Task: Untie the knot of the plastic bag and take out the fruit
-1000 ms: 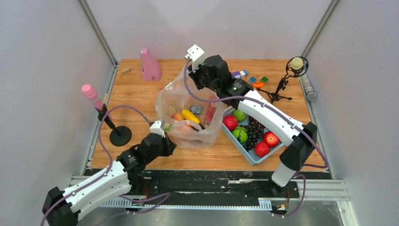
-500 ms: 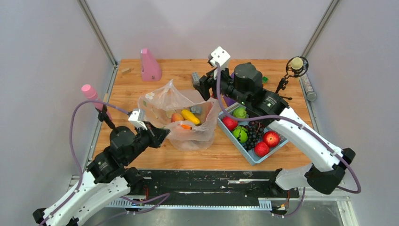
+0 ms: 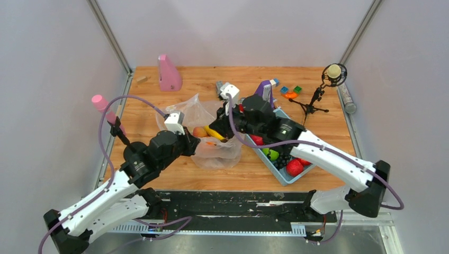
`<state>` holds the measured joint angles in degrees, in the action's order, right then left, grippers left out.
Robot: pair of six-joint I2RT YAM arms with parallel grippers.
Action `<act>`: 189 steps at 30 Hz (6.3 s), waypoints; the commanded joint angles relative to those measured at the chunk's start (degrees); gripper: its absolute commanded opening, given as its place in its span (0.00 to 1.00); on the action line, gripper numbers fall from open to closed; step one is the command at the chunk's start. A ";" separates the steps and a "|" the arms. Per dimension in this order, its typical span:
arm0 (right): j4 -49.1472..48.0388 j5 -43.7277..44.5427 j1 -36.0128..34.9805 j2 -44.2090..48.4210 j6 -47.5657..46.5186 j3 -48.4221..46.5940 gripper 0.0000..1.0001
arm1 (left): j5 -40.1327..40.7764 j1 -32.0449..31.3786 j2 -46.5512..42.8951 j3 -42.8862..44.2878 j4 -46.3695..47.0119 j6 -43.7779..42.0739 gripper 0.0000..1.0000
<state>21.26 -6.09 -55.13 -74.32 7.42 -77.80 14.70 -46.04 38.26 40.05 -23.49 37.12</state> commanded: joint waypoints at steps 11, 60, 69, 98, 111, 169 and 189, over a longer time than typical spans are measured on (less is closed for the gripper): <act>-4.51 17.84 -4.55 -13.85 11.25 6.12 0.08 | 7.65 1.58 8.22 2.81 10.05 -4.88 0.00; -5.82 22.85 -13.55 -18.85 29.33 13.24 0.17 | 0.26 3.15 -0.54 -22.81 12.65 9.72 0.00; -11.68 36.26 -10.42 -25.76 27.13 8.08 0.17 | 0.37 3.13 0.67 -23.07 13.54 9.66 0.00; -10.09 23.07 -4.19 -37.70 17.26 -2.72 0.69 | 0.41 3.16 0.43 -25.99 14.76 9.63 0.00; -2.36 24.80 -4.19 -43.05 18.51 -7.85 0.82 | 0.24 3.15 -0.69 -26.60 14.80 9.67 0.00; 5.38 18.12 -4.61 4.29 24.24 2.96 0.66 | 1.97 3.15 -4.54 -26.03 9.46 9.52 0.00; 9.81 21.15 28.98 3.38 18.51 21.10 0.66 | 1.99 3.15 -7.35 -23.00 3.45 9.18 0.00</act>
<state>32.71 11.49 -26.50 -68.36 28.64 -57.19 15.57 -42.72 31.90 14.44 -18.92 46.17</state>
